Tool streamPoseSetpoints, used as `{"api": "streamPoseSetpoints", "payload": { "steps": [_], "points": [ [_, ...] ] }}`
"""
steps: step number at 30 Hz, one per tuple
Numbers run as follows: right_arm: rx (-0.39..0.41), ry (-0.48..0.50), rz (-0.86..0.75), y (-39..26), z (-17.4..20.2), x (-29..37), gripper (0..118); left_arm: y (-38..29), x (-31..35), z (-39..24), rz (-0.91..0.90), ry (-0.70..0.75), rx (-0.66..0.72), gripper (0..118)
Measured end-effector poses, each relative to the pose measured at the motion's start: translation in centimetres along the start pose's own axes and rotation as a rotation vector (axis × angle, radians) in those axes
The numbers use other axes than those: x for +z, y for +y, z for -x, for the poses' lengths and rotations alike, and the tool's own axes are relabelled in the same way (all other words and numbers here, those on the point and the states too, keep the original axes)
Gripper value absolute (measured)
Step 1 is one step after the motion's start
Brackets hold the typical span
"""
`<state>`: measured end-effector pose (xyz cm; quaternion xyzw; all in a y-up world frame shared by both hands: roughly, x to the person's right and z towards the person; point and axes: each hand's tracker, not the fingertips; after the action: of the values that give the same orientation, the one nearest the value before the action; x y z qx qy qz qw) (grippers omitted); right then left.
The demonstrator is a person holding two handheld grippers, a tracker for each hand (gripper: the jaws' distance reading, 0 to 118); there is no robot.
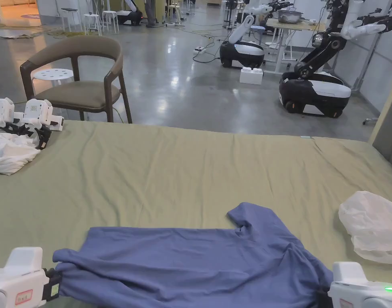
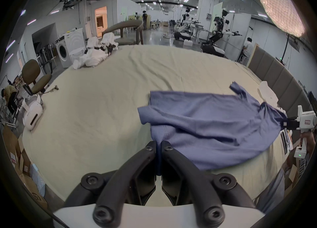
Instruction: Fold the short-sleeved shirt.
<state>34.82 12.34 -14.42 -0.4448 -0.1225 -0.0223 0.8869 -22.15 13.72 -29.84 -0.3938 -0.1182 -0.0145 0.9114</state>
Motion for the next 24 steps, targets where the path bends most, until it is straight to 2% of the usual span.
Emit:
{"api": "streamPoseSetpoints", "payload": {
  "steps": [6,12,20,24],
  "points": [
    [0.054,0.0,-0.002,-0.3,-0.2,4.5,8,0.9,3.7,1.7,-0.029,-0.011,0.025,0],
    [0.096,0.012,0.065,-4.6,0.8,5.8,8,-3.2,5.8,2.1,0.053,-0.018,0.037,0],
    [0.113,-0.004,0.207,-12.1,2.5,3.2,8,-12.1,3.5,2.9,0.239,0.023,0.062,0],
    [0.111,-0.018,0.22,-14.1,3.3,2.0,8,-14.9,0.6,4.3,0.287,0.025,0.075,0]
  ]
}}
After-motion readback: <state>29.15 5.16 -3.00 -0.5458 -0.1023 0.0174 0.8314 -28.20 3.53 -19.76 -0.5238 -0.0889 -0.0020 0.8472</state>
